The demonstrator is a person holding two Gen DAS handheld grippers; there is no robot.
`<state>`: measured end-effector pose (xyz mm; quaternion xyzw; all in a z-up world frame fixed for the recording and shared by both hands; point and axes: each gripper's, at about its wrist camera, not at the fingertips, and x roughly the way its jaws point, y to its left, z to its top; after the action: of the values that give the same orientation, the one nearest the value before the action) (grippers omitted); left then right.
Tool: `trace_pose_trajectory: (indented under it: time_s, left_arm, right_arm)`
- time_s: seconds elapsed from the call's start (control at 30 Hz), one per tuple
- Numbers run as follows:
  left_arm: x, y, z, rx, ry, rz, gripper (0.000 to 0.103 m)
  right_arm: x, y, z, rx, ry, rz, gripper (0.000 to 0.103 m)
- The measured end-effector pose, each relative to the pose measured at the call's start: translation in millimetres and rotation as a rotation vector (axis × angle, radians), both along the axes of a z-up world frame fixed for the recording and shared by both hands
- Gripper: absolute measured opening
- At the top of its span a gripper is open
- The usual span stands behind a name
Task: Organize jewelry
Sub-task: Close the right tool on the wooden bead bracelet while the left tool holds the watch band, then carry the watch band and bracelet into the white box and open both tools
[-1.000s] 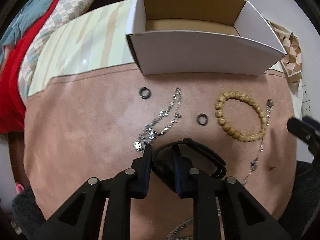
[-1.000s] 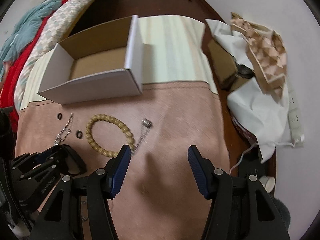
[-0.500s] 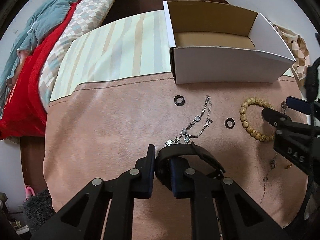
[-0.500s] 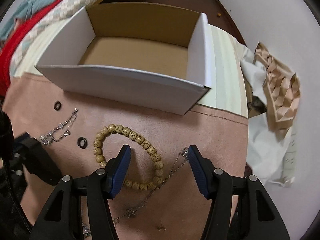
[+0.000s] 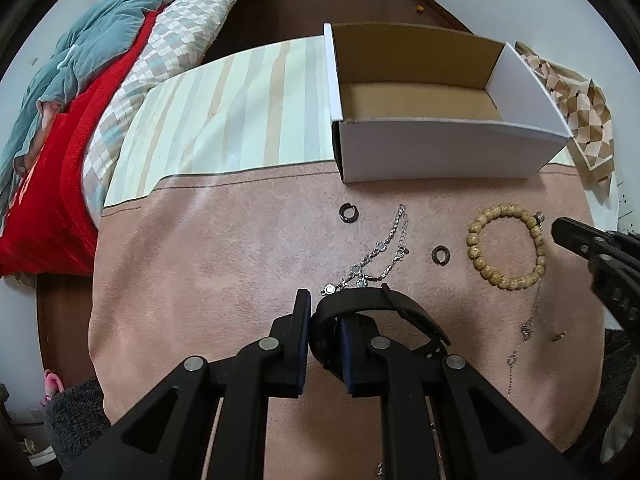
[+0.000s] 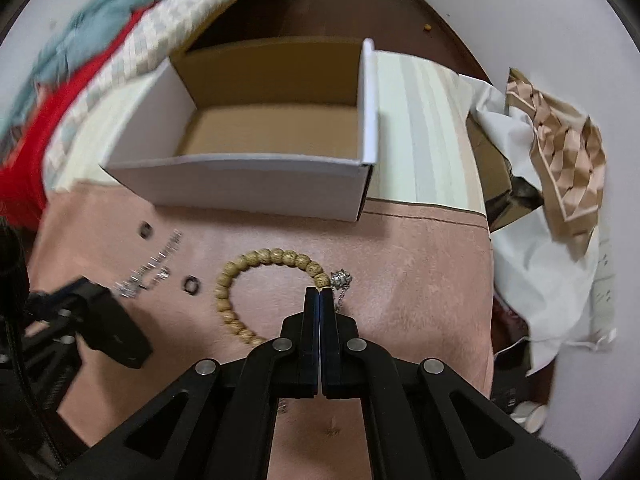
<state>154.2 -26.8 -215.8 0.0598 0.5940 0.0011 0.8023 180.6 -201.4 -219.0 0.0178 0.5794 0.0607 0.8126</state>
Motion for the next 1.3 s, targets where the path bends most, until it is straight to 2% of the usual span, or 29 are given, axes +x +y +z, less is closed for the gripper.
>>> trace_pose_trajectory:
  time_s: [0.07,0.13,0.23,0.27,0.3,0.37,0.53,0.6,0.63,0.67,0.77,0.93,1.1,1.3]
  left_arm:
    - [-1,1,6,-0.007,-0.009,0.001,0.010]
    - [-1,1,10,-0.010,-0.017,0.001,0.010]
    - [1,1,13,-0.012,-0.029,0.003,0.010]
    - [2,1,13,-0.012,-0.030,0.004,0.010]
    - [3,1,12,-0.015,-0.029,0.005,0.010]
    - [4,-1,10,-0.011,-0.026,0.004,0.010]
    - [10,-4,3,-0.006,-0.016,0.001,0.010]
    - [12,-6,0,-0.008,-0.010,0.002,0.010]
    - [13,-6,-1,-0.009,-0.008,0.002,0.010]
    - [14,-6,-3,-0.011,-0.006,0.002,0.010]
    - [14,-7,-4,-0.012,-0.004,0.000,0.010]
    - [11,-2,0,-0.026,-0.004,0.007,0.010]
    - [8,2,15,-0.045,-0.031,0.015,0.010]
    - [12,-1,53,-0.080,-0.095,0.004,0.010]
  right_arm:
    - [-4,-2,10,0.056,-0.004,0.000,0.000]
    - [0,-6,10,0.111,0.044,0.023,0.000]
    - [7,-3,8,0.123,0.046,0.068,0.004]
    - [10,0,4,0.104,0.051,0.083,0.017]
    - [12,5,2,0.090,0.051,0.097,0.036]
    - [21,11,-7,0.042,0.047,0.145,0.052]
    - [31,24,-34,-0.101,0.055,0.234,0.052]
    - [31,29,-38,-0.162,0.042,0.249,0.048]
    - [30,31,-37,-0.189,0.020,0.262,0.043]
    - [28,35,-39,-0.198,0.017,0.287,0.010]
    - [20,43,-42,-0.219,0.008,0.328,0.009]
    - [5,30,-27,-0.089,-0.015,0.236,0.008]
    - [-9,13,11,0.012,-0.087,0.151,0.008]
    - [-14,12,76,0.061,-0.200,0.109,0.008]
